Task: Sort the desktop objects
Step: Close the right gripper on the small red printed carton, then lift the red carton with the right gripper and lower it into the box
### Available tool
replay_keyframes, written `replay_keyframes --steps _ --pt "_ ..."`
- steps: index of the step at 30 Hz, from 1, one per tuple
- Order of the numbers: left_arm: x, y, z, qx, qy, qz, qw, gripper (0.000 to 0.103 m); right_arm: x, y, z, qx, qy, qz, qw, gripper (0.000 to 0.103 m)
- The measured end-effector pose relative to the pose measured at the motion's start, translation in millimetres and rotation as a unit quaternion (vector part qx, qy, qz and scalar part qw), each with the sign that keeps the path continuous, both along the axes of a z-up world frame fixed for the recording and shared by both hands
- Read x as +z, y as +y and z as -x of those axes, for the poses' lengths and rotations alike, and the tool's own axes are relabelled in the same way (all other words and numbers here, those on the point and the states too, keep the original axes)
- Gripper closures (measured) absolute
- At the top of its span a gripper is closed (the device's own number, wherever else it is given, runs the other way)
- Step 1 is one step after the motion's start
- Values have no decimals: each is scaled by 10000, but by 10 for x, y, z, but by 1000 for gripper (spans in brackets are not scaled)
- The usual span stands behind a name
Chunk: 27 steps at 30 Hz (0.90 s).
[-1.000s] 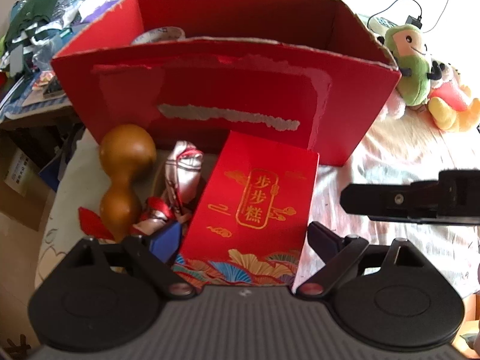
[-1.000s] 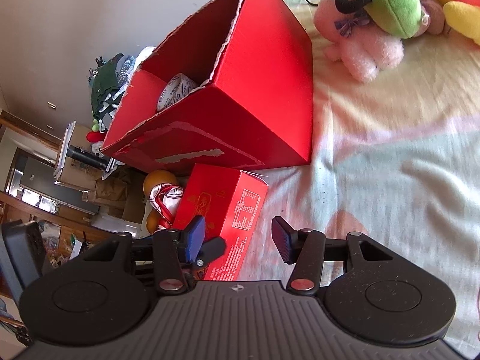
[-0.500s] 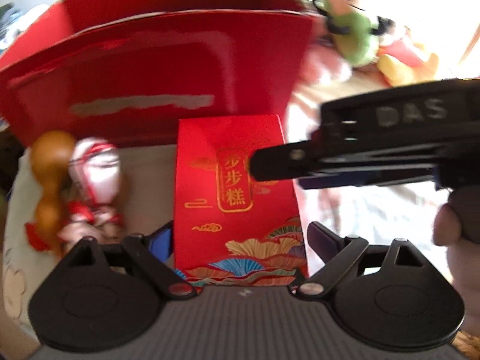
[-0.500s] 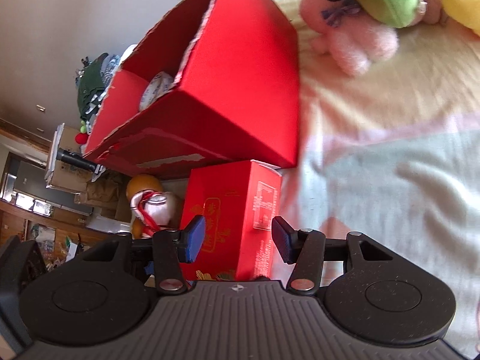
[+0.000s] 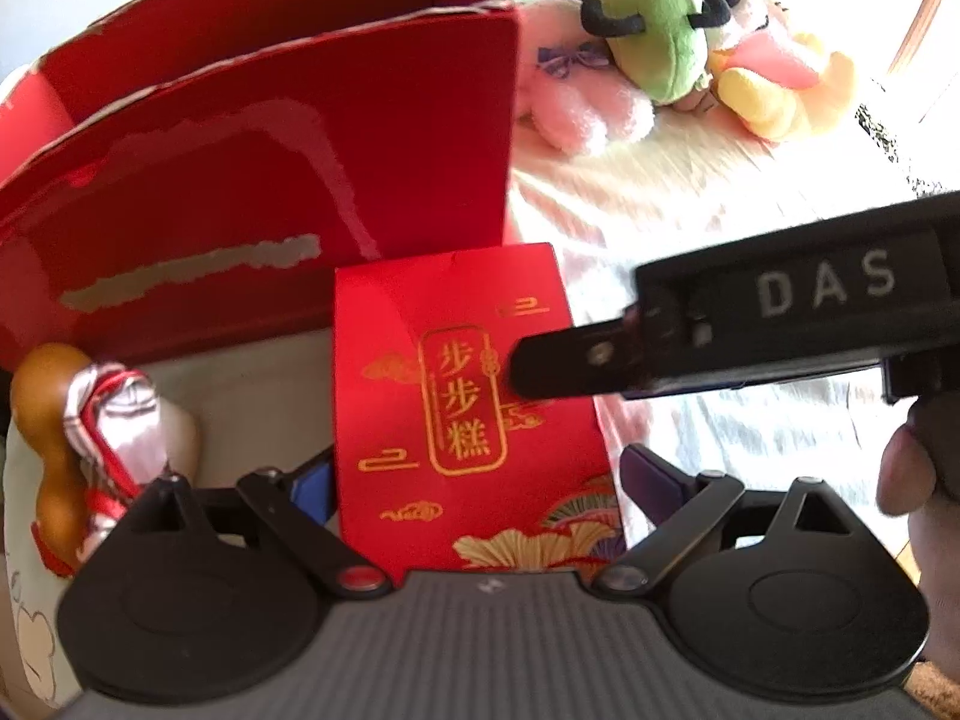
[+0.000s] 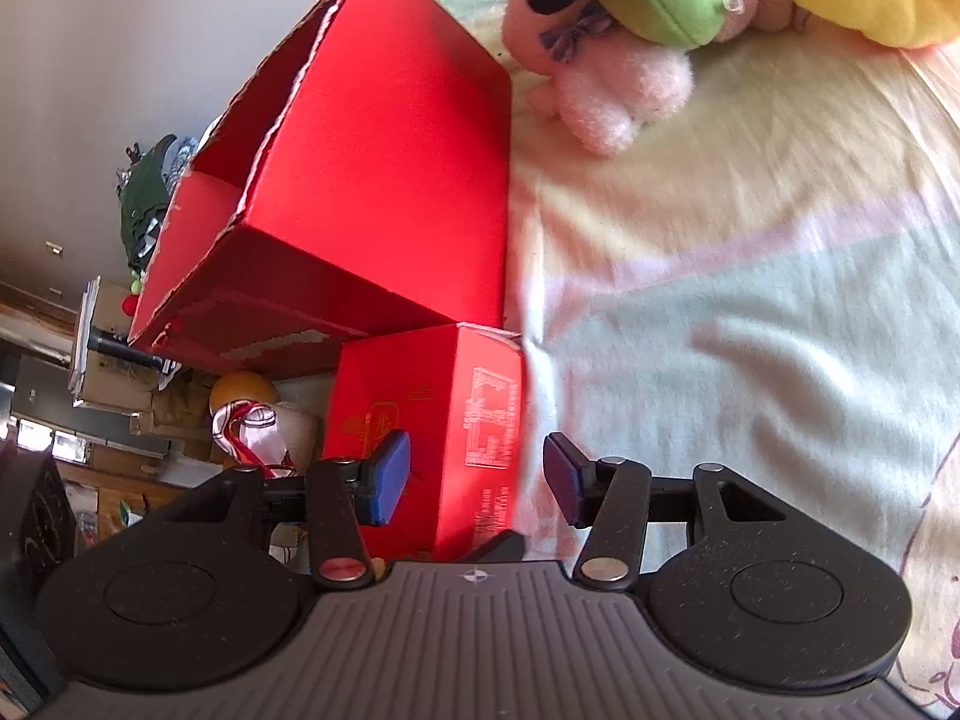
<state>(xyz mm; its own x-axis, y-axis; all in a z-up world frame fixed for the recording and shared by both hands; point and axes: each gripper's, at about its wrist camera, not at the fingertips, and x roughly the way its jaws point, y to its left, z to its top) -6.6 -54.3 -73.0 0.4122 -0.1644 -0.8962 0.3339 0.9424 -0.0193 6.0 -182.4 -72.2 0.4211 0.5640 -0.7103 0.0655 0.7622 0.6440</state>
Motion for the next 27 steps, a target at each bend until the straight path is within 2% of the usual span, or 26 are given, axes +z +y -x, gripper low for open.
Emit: replay_keyframes --steps 5,9,19,23,27 --pt "-12 -87 -10 -108 -70 -185 9997 13 -27 49 -3 172 12 18 9998 50" --pt "17 -152 11 -243 -24 -134 9996 15 4 -59 47 110 -16 131 9999 51" --pt "299 -661 199 -1021 -341 51 9942 15 292 -608 384 -546 -280 248 9978 51" --pt "505 -898 183 -1237 -658 115 9901 15 526 -764 478 -773 -588 353 9946 51" --pt "791 -990 108 -1239 -1071 237 9862 15 846 -790 463 -774 -1137 601 9887 51"
